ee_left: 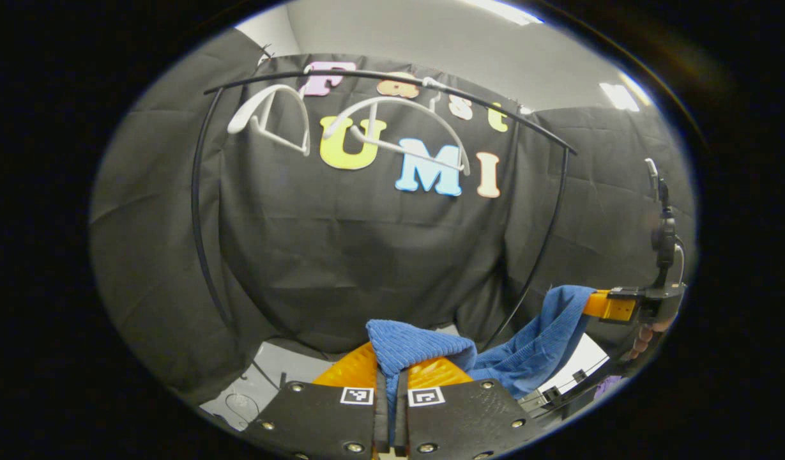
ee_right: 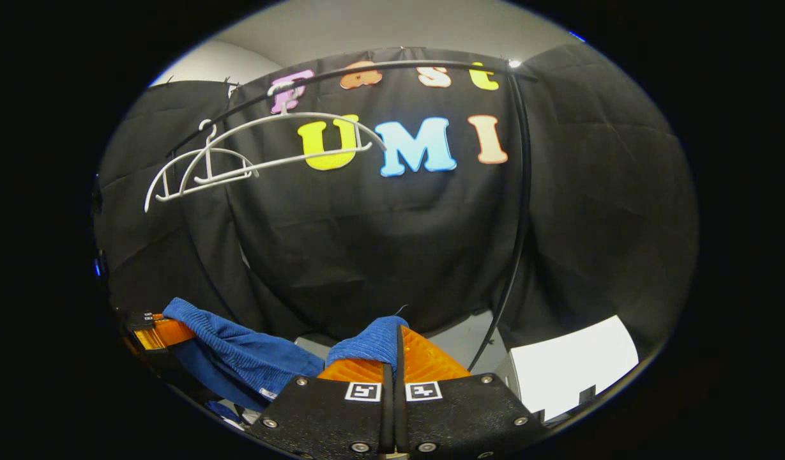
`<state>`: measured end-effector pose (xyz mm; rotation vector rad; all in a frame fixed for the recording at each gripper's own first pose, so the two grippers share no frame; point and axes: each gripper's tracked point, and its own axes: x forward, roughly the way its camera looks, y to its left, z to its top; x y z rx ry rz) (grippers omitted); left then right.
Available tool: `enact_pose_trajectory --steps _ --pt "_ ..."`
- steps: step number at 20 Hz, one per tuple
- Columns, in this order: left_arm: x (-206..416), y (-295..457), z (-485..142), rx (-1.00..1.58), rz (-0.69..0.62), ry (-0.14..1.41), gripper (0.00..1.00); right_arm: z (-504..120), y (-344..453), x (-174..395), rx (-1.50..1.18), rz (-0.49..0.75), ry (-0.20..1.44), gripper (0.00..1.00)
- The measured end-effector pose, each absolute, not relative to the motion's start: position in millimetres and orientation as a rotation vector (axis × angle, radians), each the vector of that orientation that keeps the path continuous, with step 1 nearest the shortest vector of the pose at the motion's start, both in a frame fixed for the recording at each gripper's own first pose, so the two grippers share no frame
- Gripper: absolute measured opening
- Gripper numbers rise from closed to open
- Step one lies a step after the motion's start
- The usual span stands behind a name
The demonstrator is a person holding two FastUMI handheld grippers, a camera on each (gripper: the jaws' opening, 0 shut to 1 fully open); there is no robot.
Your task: Grasp the clothes on the hanger with both hands and then place them into the laundry hamper below.
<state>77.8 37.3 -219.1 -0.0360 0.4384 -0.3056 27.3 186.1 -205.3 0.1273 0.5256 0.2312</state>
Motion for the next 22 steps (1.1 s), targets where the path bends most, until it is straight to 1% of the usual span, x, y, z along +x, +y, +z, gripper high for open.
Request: enact_pose_trajectory --steps 1,2,4,5,6,8,10,15,20,22 --pt "78 38 -231 -0.024 -0.303 0.447 0.07 -219 189 25 0.142 0.235 0.562 0.00" --pt "77 41 -244 -0.007 -0.296 0.462 0.03 -232 190 25 0.158 0.232 0.598 0.00" --pt "77 43 -267 0.005 -0.287 0.506 0.05 -252 195 23 0.180 0.229 0.650 0.00" --pt "75 44 -279 0.002 -0.283 0.526 0.03 -260 196 24 0.176 0.233 0.667 0.00" --pt "73 44 -288 -0.003 -0.280 0.540 0.05 -269 197 22 0.163 0.234 0.680 0.00" --pt "69 48 -309 -0.005 -0.277 0.568 0.03 -288 199 16 0.144 0.237 0.712 0.00" --pt "72 47 -332 0.017 -0.283 0.594 0.05 -304 200 12 0.149 0.244 0.738 0.00" --pt "72 47 -389 0.030 -0.286 0.677 0.05 -357 205 16 0.128 0.242 0.812 0.00" --pt "69 48 -456 0.009 -0.261 0.777 0.05 -402 217 8 0.145 0.216 0.888 0.00" --pt "68 47 -477 0.005 -0.247 0.800 0.07 -417 223 5 0.148 0.212 0.908 0.00"
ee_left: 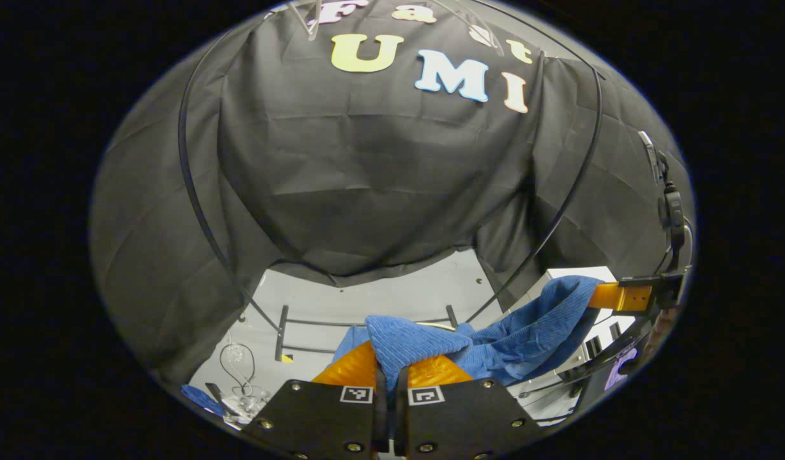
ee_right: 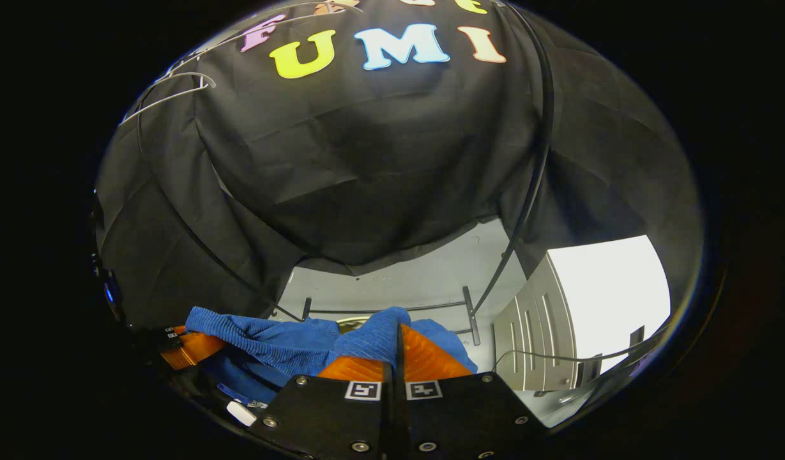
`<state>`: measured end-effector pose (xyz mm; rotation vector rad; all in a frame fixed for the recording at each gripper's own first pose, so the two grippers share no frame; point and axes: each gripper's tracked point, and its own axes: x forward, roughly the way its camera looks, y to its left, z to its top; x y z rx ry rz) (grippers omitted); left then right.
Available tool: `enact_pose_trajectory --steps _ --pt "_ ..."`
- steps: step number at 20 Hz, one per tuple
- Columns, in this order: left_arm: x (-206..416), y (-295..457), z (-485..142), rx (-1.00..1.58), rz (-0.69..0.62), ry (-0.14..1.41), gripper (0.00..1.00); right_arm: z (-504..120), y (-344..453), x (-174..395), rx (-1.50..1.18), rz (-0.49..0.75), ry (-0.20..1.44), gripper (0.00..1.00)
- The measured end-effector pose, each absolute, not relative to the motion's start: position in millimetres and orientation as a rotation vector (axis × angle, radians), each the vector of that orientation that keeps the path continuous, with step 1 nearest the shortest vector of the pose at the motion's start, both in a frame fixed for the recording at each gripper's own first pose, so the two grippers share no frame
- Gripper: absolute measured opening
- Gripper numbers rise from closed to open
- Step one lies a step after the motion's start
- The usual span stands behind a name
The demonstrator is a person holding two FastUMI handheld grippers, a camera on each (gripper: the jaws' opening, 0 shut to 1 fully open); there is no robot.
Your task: Grasp the clothes on the hanger with both hands and then place them into the laundry hamper below.
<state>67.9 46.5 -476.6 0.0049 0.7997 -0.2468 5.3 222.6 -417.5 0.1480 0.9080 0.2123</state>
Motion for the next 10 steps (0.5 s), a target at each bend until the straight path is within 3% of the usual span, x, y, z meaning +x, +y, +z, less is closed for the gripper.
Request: enact_pose_trajectory --steps 10 --pt "52 50 -535 -0.035 -0.156 0.893 0.05 -467 224 -18 0.152 0.189 1.010 0.00"
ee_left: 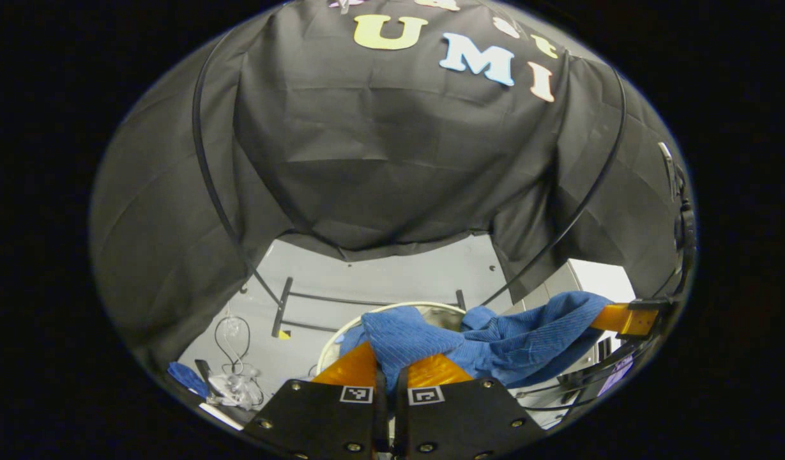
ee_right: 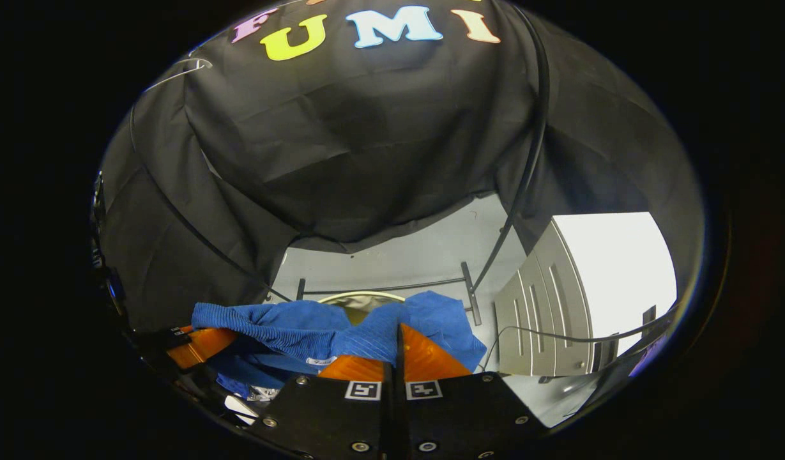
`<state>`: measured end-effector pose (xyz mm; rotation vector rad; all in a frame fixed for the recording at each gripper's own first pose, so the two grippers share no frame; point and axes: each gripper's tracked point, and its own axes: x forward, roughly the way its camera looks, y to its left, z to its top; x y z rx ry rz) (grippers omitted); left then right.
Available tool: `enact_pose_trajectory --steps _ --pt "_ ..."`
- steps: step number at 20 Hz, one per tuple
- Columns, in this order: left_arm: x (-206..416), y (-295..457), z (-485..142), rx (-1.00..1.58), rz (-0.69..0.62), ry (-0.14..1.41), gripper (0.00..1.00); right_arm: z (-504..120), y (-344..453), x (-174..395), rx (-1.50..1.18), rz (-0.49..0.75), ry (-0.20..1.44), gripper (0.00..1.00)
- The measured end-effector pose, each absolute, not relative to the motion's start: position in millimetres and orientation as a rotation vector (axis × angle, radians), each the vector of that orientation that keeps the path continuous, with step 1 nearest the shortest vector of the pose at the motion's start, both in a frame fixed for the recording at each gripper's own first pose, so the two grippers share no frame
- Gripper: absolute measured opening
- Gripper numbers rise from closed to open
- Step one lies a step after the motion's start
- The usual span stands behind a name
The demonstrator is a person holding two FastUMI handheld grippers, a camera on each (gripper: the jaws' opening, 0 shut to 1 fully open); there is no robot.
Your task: Grasp the clothes on the hanger with both hands and then place them into the laundry hamper below.
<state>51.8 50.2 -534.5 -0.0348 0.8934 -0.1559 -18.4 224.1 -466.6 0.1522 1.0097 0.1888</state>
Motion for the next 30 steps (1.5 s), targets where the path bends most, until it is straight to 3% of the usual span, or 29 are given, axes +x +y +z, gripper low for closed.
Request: enact_pose_trajectory --steps 15,18,19,20,21,23,24,26,30 --pt "35 52 -552 -0.041 -0.181 0.964 0.05 -478 231 -44 0.162 0.177 1.085 0.06" --pt "27 48 -559 -0.040 -0.192 0.998 0.07 -472 233 -42 0.189 0.181 1.077 0.10" --pt "27 47 -563 -0.038 -0.196 1.006 0.07 -470 233 -41 0.188 0.183 1.073 0.22" --pt "22 44 -564 -0.032 -0.205 1.013 0.14 -467 232 -42 0.182 0.181 1.069 0.34" --pt "20 38 -562 -0.040 -0.232 1.017 0.14 -466 231 -44 0.172 0.179 1.069 0.50" --pt "20 26 -554 -0.036 -0.280 1.002 0.45 -462 228 -50 0.156 0.173 1.083 0.84" --pt "19 28 -548 -0.013 -0.288 0.992 0.60 -459 227 -52 0.148 0.165 1.080 0.95" --pt "24 28 -537 0.033 -0.311 0.963 0.90 -446 222 -55 0.132 0.152 1.066 0.95" --pt "30 22 -515 0.068 -0.348 0.906 0.94 -418 207 -48 0.103 0.134 1.023 0.92"
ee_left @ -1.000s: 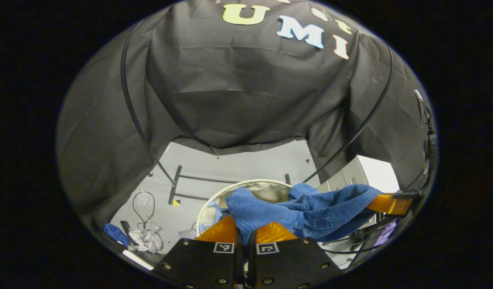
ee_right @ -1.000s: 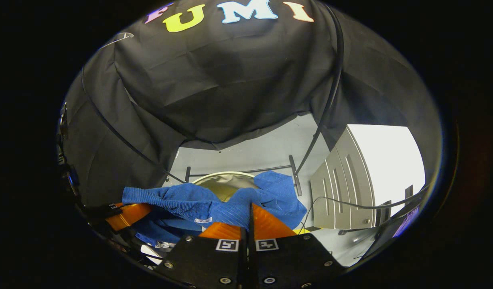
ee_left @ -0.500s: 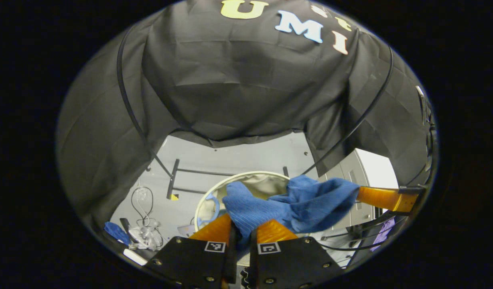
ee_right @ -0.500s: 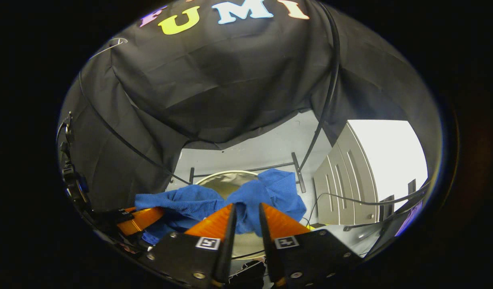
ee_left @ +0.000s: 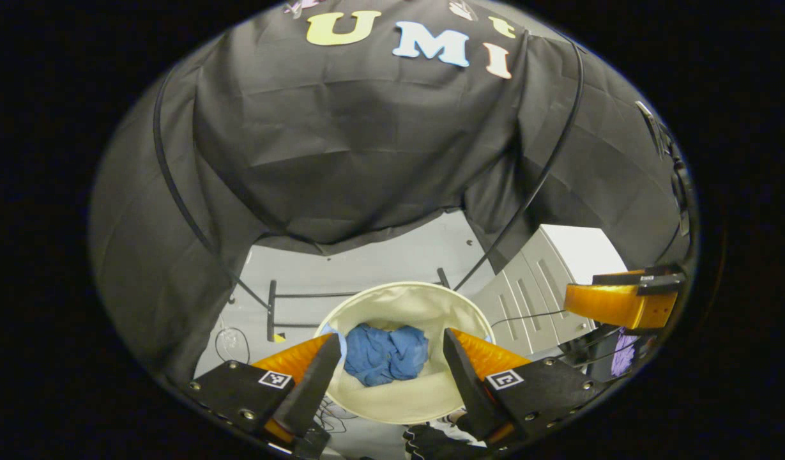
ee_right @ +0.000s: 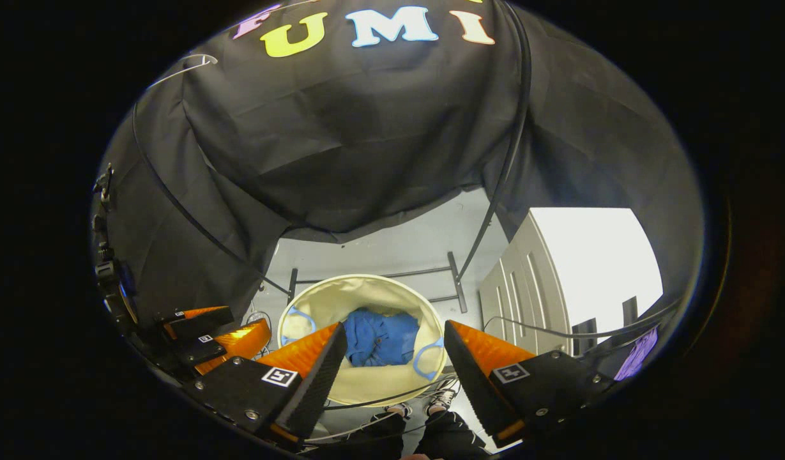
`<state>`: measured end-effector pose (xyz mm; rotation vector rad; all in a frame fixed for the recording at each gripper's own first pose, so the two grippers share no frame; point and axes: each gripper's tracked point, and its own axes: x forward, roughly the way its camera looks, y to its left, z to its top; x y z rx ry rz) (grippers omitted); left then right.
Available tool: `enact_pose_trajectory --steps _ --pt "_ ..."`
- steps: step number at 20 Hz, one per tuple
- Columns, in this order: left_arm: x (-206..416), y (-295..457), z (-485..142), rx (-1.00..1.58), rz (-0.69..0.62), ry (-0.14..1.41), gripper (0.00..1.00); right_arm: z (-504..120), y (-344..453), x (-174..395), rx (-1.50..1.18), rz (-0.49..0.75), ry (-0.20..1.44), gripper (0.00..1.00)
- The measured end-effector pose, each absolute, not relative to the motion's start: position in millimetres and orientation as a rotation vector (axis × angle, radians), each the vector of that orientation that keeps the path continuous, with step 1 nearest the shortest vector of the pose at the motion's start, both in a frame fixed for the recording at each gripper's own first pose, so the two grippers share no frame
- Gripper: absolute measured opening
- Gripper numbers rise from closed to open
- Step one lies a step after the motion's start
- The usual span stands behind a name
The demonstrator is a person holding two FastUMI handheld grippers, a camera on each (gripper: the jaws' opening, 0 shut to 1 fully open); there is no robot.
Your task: Grasp the clothes on the hanger with both hands and then place them into the laundry hamper below.
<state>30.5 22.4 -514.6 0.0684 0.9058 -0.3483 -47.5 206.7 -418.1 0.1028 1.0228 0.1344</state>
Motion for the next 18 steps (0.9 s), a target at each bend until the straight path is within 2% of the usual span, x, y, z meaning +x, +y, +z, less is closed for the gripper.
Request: enact_pose_trajectory --steps 1,4,5,7,8,9,10,12,14,16,17,18 --pt "33 21 -507 0.072 -0.356 0.889 0.94 -410 200 -43 0.094 0.125 1.007 0.95" --pt "41 15 -479 0.097 -0.383 0.832 0.94 -391 182 -31 0.100 0.089 0.952 0.95" --pt "43 11 -469 0.102 -0.392 0.813 0.90 -386 177 -27 0.112 0.082 0.941 0.95" --pt "45 6 -449 0.120 -0.402 0.782 0.94 -380 166 -26 0.127 0.071 0.930 0.95" --pt "46 4 -441 0.129 -0.404 0.768 0.90 -378 159 -25 0.126 0.070 0.925 0.92" --pt "48 0 -434 0.138 -0.400 0.756 0.91 -376 153 -24 0.127 0.071 0.920 0.92" --pt "47 -4 -431 0.142 -0.392 0.751 0.90 -375 149 -23 0.134 0.075 0.913 0.95" --pt "43 -14 -426 0.138 -0.366 0.758 0.94 -376 139 -21 0.150 0.094 0.912 0.95" --pt "36 -20 -420 0.136 -0.319 0.774 0.94 -375 126 -18 0.150 0.119 0.918 0.95" --pt "34 -26 -401 0.126 -0.261 0.752 0.94 -364 111 -8 0.157 0.138 0.876 0.95" --pt "35 -33 -387 0.116 -0.245 0.735 0.97 -357 102 -2 0.156 0.145 0.856 0.95" --pt "34 -40 -373 0.109 -0.230 0.716 0.95 -351 91 1 0.147 0.148 0.834 0.95"
